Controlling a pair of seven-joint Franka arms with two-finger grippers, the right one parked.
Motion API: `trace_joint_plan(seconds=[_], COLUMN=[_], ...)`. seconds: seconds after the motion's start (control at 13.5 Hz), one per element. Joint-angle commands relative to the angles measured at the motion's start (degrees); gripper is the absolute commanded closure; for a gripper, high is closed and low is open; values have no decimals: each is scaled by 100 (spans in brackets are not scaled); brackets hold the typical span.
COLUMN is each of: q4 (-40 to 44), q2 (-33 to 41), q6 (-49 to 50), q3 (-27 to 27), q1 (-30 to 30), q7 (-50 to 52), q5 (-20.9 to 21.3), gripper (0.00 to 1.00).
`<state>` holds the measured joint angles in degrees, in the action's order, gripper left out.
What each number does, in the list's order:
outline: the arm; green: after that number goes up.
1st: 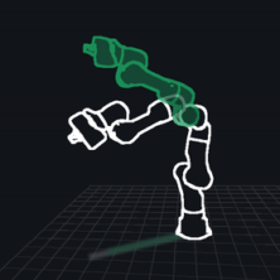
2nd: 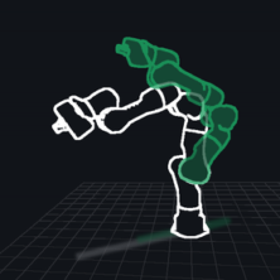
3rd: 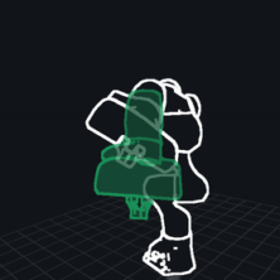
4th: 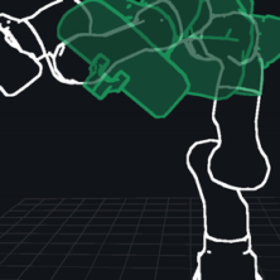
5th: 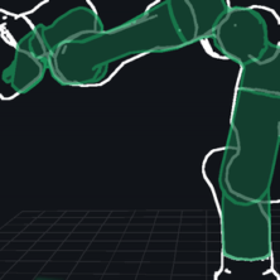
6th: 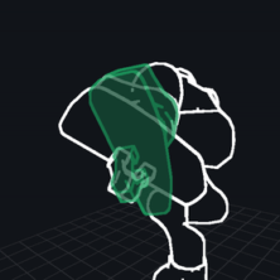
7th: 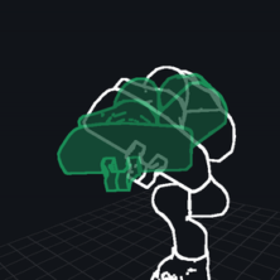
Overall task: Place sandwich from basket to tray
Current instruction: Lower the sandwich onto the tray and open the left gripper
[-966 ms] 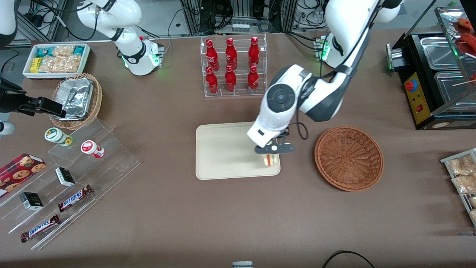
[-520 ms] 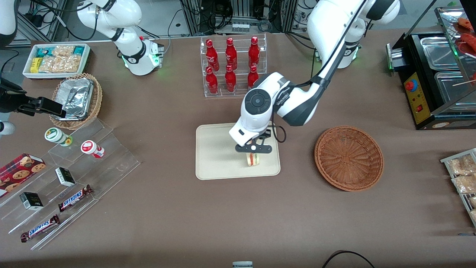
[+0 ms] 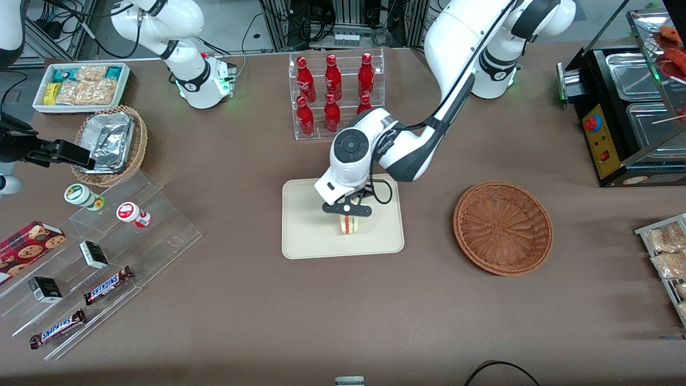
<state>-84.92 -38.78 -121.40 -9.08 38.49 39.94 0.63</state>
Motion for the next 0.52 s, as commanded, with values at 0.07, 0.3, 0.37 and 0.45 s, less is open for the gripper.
trace_joint_plan(seconds=[0.07,0.3,0.37,0.45], q4=[151,142,151,151], q2=[-182,-208,-243,-244], q6=[-41,-120,-120,-120], q3=[73,73,73,73], q1=[89,89,89,89], q7=[163,180,180,180], q5=[95,87,87,78], gripper=[100,100,100,100])
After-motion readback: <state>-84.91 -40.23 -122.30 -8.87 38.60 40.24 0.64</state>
